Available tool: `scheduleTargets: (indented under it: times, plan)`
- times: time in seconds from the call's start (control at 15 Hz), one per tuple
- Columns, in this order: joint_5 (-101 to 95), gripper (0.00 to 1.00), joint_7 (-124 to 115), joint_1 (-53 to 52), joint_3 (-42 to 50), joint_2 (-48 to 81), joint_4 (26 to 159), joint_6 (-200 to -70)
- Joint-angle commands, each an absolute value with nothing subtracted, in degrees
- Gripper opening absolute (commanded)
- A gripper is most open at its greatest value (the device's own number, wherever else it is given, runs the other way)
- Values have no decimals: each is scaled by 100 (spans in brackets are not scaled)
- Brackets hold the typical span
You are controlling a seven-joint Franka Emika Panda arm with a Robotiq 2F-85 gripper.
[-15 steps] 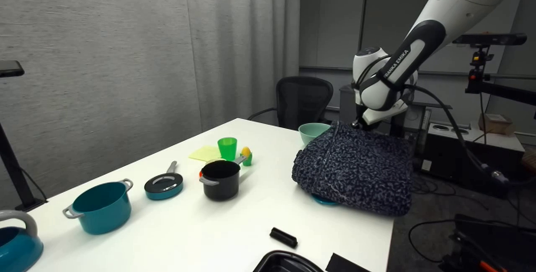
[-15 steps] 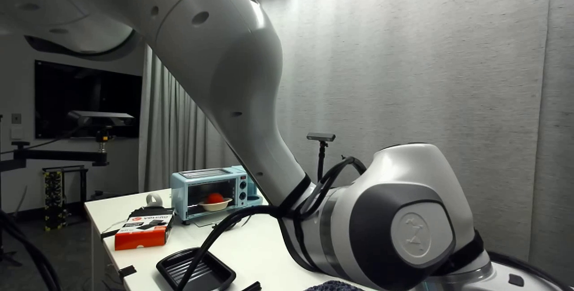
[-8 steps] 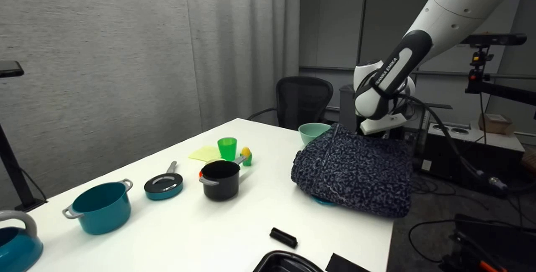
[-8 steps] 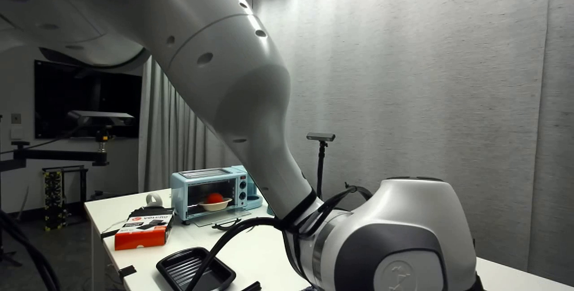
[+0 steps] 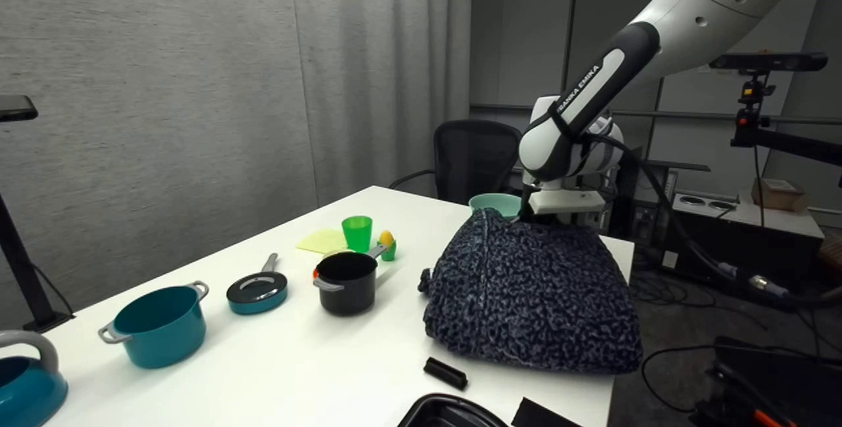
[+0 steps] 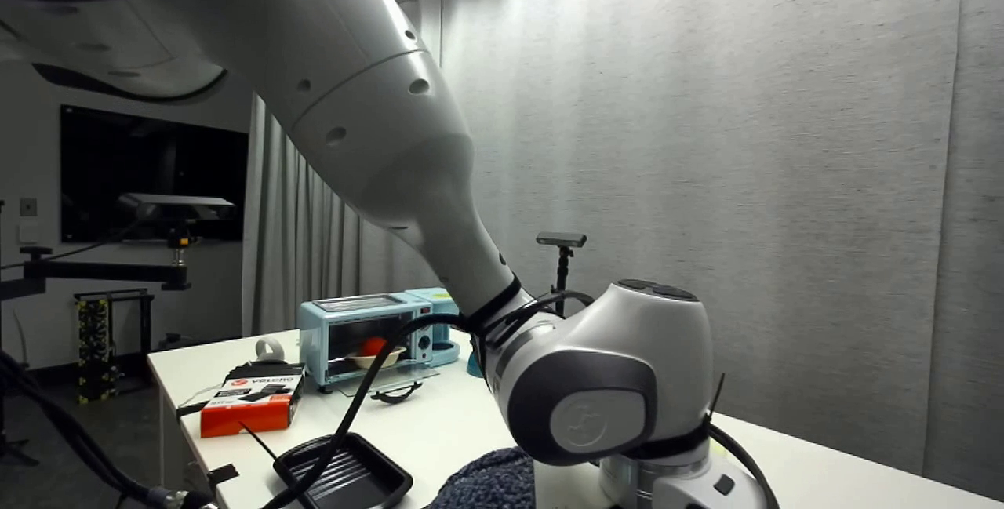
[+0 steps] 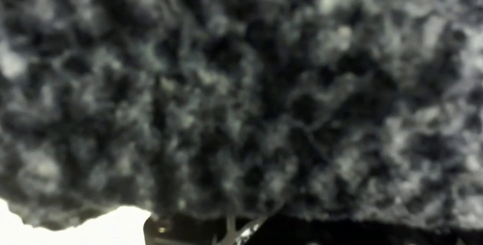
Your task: Push the fleece blanket to the left
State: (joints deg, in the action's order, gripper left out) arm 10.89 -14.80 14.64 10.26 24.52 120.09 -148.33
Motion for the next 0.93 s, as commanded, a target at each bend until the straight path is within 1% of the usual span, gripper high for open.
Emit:
scheduleTargets:
  times: [0.0, 0.2, 0.6, 0.87]
  plan:
    - [1793, 0, -1020, 1495, 534, 2179, 12184, -14588]
    - [1894, 0, -833, 1404, 430, 2141, 12147, -14484]
    - [679, 0, -1223, 1138, 1136, 2063, 11956, -14451]
    - [74, 0, -1335, 1209, 1578, 1858, 11922, -14277]
